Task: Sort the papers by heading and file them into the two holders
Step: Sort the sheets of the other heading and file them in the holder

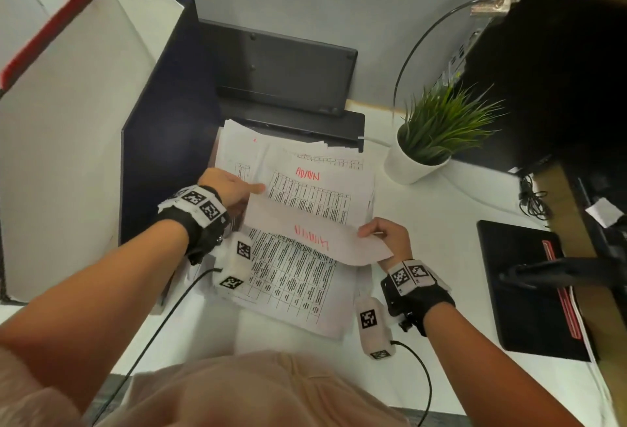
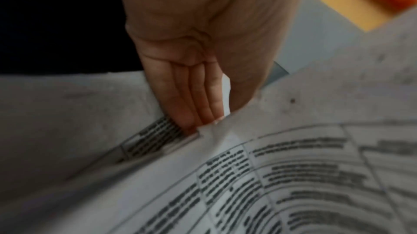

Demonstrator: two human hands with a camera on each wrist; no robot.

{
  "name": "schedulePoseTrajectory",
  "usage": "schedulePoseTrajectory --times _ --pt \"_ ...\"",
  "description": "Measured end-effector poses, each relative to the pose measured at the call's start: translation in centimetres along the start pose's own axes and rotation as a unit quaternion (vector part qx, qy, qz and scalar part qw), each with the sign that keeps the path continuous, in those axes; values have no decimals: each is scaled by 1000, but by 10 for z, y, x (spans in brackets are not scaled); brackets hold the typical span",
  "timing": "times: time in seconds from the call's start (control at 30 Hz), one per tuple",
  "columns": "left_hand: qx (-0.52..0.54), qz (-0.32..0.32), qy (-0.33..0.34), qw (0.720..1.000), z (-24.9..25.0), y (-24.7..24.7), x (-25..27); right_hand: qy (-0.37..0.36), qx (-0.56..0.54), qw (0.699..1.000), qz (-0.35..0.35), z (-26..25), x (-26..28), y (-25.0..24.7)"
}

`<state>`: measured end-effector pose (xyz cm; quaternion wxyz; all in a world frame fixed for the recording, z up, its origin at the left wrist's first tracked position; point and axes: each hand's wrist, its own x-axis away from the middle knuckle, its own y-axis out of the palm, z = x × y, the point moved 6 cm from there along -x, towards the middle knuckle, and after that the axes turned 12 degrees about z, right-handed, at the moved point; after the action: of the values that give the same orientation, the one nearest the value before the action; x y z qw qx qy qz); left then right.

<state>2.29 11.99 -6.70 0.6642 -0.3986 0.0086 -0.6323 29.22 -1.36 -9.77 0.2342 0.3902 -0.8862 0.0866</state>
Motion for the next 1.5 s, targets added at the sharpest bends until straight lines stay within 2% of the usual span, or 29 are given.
schedulePoseTrajectory --times 0.07,0.13,0.23,0.27,0.37,0.43,0.5,0.57,0.63,0.73,0.87,0.93,1.0,1.03,1.1,1.17,1.3,1.4,1.5 --pt "-75 14 40 996 5 2 1 6 9 1000 6 1 -1 1" --pt "-160 53 92 981 11 3 4 -19 35 999 7 0 0 1" --pt "-204 70 149 965 15 7 9 -60 91 994 10 -4 4 3" --pt "-209 61 160 963 15 9 11 -71 99 992 18 -5 2 2" --pt "-219 38 212 952 16 13 17 -38 62 997 31 -2 -3 0" --pt "-183 72 298 934 21 10 26 -36 68 997 31 -1 -5 1" --pt "-88 106 374 917 26 5 39 -47 71 996 36 -3 -5 -1" --pt "23 77 348 934 23 4 40 -113 149 981 43 -11 -4 -3" --pt "102 15 266 958 17 8 36 -153 196 968 38 -16 -1 -2" --pt "141 -26 187 972 12 11 33 -136 175 974 35 -18 -2 -4" --pt "165 -76 129 975 12 13 33 -146 275 950 19 -17 0 -4" --pt "195 -64 68 976 10 12 26 -144 217 966 10 -11 1 -5" --pt "177 -29 25 984 8 9 17 -67 68 995 5 -6 4 -6" --pt "136 -4 17 991 7 7 12 -27 3 1000 4 -3 3 -6" --pt "-3 33 41 999 7 4 3 19 -45 999 9 -1 6 -4" --pt "-102 37 72 992 5 6 -3 39 -55 998 -1 -2 8 -1" --pt "-158 54 103 981 6 11 -2 74 -58 996 -4 0 11 1" --pt "-148 72 143 976 6 14 1 33 -22 999 33 -2 9 -4" --pt "-146 65 173 972 7 16 3 0 -4 999 33 -8 13 -4"
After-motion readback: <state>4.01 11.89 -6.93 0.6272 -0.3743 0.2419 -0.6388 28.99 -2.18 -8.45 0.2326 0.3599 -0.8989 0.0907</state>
